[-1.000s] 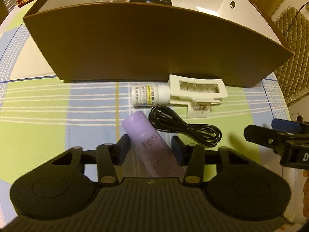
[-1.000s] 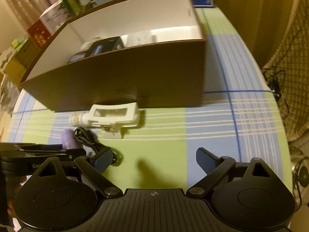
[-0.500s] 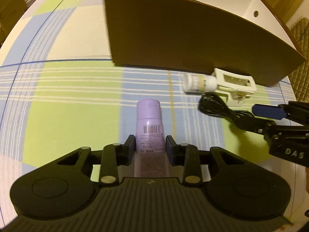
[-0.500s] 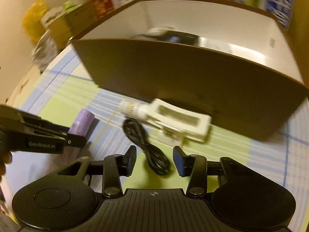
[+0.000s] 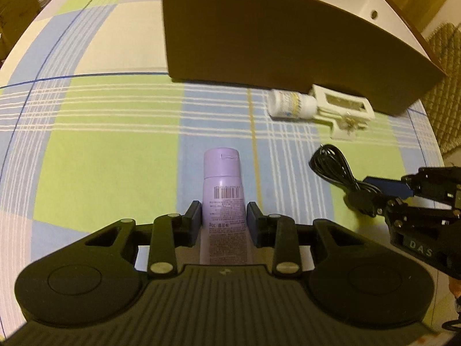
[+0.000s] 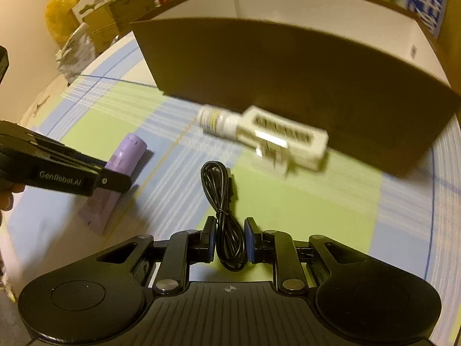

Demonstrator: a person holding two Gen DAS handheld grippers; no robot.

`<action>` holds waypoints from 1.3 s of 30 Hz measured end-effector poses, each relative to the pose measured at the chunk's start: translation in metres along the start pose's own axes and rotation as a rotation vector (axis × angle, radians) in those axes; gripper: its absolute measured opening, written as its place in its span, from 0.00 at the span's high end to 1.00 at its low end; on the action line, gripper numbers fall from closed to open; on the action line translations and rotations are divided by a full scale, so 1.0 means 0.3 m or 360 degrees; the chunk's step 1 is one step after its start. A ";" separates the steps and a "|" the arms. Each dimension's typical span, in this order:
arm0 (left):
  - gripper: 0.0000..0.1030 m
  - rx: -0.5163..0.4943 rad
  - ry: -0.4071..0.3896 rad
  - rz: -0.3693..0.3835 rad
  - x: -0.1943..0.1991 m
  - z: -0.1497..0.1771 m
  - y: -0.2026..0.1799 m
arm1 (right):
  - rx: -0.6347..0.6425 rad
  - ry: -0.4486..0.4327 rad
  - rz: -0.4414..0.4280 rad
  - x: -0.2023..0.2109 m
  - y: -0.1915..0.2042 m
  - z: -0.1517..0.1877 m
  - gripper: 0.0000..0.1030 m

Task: Organize objects
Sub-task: 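Lift the purple tube with the left tool while the right tool lifts the cable toward the box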

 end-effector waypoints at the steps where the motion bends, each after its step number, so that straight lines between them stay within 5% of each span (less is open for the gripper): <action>1: 0.72 -0.0015 0.0000 0.0007 0.002 0.008 -0.009 | -0.0026 0.0003 0.0002 0.011 0.001 0.016 0.83; 8: 0.72 -0.0127 -0.0007 0.0065 0.027 0.060 -0.073 | -0.0136 0.0000 0.0024 0.058 0.001 0.077 0.82; 22: 0.71 -0.0162 -0.0054 0.0046 0.023 0.051 -0.102 | 0.0089 -0.0022 0.0141 -0.023 0.068 0.044 0.84; 39: 0.73 -0.0161 -0.0133 0.0068 0.089 0.043 -0.091 | -0.0134 -0.0161 0.0076 0.079 0.064 0.049 0.86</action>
Point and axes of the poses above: each gripper's, at about its wrist camera, not at the fingertips, and x roughly against the way its jaws point, y to its left, z to its underside, the point moved 1 cm from there along -x, roughly the way its jaws point, and after that the axes turned 13 degrees about -z, right-handed, at the moved point
